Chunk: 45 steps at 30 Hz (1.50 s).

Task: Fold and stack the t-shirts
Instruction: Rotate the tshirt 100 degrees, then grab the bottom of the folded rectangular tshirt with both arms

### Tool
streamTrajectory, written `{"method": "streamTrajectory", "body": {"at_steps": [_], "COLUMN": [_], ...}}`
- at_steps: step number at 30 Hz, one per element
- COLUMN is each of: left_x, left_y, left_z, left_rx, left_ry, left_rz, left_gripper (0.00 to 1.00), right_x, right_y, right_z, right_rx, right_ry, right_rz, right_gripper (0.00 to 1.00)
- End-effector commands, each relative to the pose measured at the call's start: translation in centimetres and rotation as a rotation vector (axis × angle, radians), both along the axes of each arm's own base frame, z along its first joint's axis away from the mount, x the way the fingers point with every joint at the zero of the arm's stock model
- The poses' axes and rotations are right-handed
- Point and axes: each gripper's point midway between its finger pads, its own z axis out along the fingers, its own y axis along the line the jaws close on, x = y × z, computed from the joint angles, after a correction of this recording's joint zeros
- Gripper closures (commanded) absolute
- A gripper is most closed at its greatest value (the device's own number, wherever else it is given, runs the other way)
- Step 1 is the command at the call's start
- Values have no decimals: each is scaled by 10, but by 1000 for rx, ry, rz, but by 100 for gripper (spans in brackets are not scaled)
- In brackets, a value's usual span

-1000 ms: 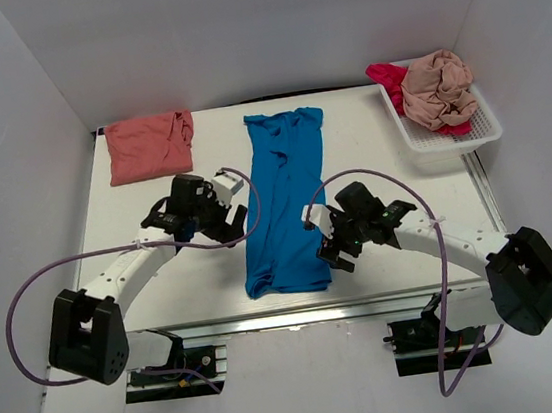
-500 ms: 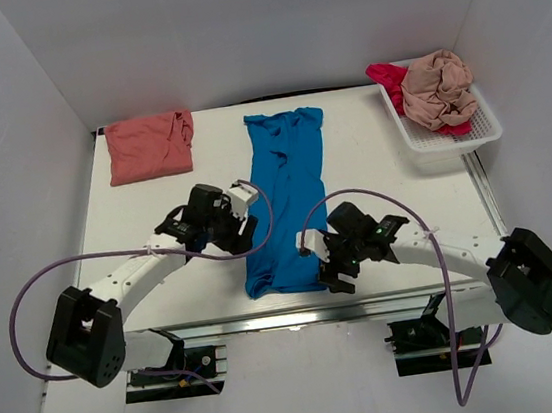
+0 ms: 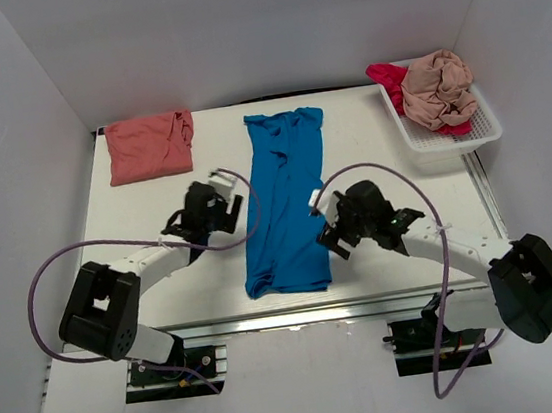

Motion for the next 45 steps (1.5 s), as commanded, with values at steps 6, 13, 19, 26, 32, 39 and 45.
{"method": "streamTrajectory", "body": {"at_steps": [6, 13, 19, 26, 32, 39, 45], "left_x": [50, 15, -18, -1, -4, -4, -3], "left_y": [144, 191, 175, 178, 179, 180, 180], "left_z": [29, -6, 17, 12, 4, 2, 5], "left_rx": [-275, -305, -377, -367, -342, -347, -354], "left_ry": [-267, -374, -589, -544, -497, -500, -513], "left_rz": [440, 581, 463, 478, 484, 498, 495], "left_gripper": [2, 2, 2, 2, 2, 2, 2], "right_x": [93, 113, 99, 59, 94, 105, 103], "right_y": [-79, -131, -155, -155, -164, -189, -187], "right_z": [59, 28, 33, 39, 18, 26, 26], "right_rx": [399, 485, 583, 623, 578, 606, 601], "right_ry": [-190, -246, -409, -534, -390, -441, -444], "right_rz": [-449, -623, -637, -596, -709, -886, -865], "right_gripper": [11, 11, 11, 11, 11, 11, 11]}}
